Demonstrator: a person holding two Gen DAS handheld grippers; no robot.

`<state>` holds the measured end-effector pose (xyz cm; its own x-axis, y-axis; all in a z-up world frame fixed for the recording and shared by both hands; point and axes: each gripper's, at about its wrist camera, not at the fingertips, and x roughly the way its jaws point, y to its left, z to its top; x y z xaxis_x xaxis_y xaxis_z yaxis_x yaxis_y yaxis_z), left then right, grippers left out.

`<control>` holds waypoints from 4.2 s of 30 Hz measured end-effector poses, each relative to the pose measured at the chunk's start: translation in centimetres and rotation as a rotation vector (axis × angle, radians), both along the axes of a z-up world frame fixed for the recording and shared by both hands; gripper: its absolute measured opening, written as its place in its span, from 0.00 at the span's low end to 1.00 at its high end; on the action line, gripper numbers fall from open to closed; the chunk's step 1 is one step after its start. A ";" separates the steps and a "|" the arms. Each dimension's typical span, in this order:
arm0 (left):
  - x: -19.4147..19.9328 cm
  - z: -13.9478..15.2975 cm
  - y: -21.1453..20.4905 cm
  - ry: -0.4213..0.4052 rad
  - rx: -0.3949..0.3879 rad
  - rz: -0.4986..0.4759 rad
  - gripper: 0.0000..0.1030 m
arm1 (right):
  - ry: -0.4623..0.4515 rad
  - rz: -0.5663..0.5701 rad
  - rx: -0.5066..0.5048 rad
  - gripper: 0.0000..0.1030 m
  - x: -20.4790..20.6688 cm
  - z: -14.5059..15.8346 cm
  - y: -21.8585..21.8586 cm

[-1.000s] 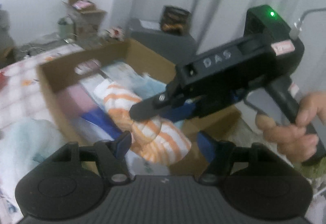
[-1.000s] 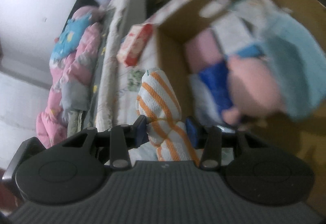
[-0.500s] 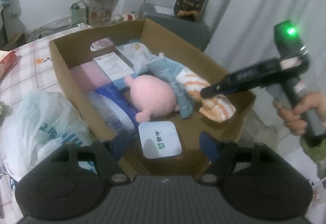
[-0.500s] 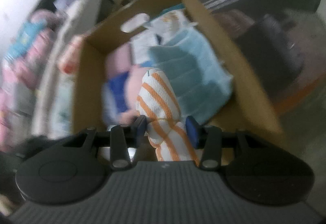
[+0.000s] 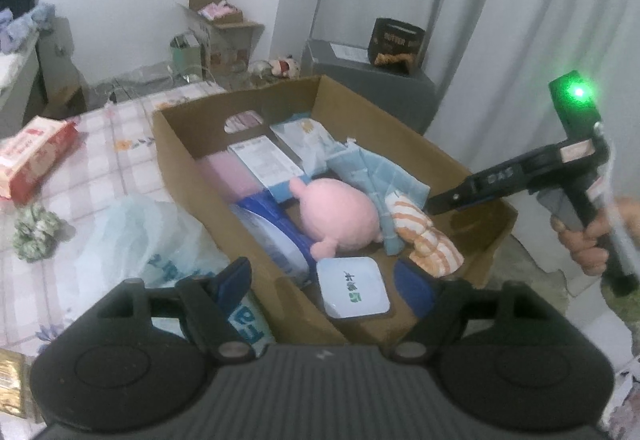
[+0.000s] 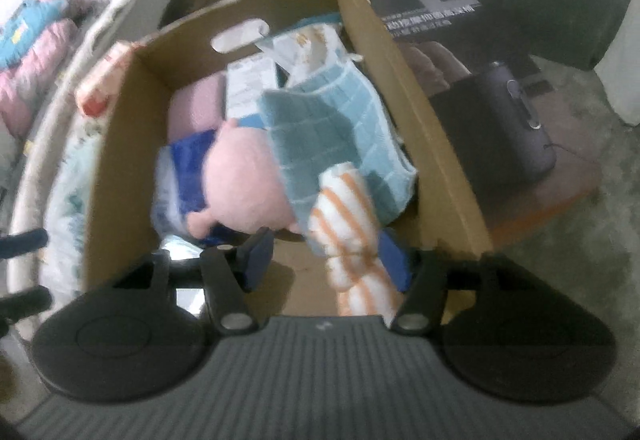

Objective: Organize soft objects
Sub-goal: 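Open the right gripper to drop the sock in the box, then lower the right gripper onto the green scrunchie and close on it while the left gripper grasps the gold packet, then carry the scrunchie with the right gripper into the box while the left gripper carries the gold packet there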

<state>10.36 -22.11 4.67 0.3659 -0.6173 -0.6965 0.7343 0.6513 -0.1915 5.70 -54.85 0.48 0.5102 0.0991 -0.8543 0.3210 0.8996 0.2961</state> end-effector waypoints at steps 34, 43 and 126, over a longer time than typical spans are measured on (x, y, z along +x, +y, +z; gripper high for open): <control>8.7 -8.7 20.9 -0.084 0.353 0.419 0.87 | 0.046 0.579 0.216 0.85 29.3 2.0 33.4; 11.3 -12.3 21.0 0.000 0.369 0.405 0.86 | 0.122 0.651 -0.042 0.86 38.5 -6.0 38.4; 1.0 -7.5 -16.8 0.226 0.181 -0.331 0.70 | -0.160 -0.056 0.150 0.27 -0.9 -0.1 -3.4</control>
<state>11.36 -38.90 -2.79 -0.0047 -0.5366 -0.8439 0.8619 0.4257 -0.2755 4.83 -58.24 0.38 0.6467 0.1865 -0.7396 0.3077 0.8235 0.4766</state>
